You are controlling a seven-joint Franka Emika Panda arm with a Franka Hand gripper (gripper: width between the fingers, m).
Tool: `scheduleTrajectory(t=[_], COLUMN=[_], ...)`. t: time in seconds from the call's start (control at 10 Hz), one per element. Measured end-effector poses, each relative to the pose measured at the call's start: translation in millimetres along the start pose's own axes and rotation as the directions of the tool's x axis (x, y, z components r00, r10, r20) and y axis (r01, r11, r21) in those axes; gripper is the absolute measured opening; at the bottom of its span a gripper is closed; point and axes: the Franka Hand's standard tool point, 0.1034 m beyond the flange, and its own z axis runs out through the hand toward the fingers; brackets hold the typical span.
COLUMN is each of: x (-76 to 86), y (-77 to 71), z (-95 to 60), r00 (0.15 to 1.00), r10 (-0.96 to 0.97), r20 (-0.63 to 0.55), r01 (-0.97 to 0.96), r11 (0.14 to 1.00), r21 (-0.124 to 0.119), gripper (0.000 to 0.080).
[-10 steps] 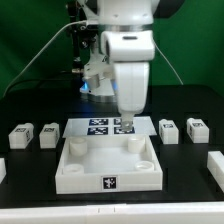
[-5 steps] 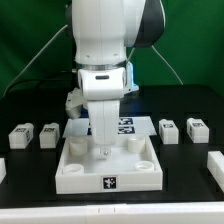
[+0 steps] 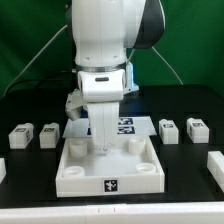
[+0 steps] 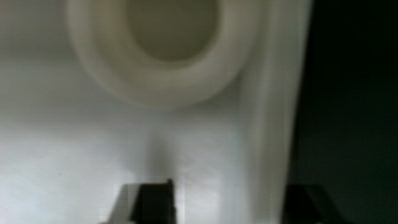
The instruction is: Assemble one leg
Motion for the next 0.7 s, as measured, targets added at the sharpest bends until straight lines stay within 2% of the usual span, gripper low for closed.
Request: scheduleTrajectory(t=[0.1,0.7], x=[0.0,0.0], y=[0.2,1.6], z=[-0.1,-0.9], r00=[1.0,1.0], r10=[0.0,0.0], r20=[0.0,0.0], r01=[0.0,0.0], r11=[1.0,1.0], r21=[-0.001,-0.007], gripper=[0.0065,0.0059])
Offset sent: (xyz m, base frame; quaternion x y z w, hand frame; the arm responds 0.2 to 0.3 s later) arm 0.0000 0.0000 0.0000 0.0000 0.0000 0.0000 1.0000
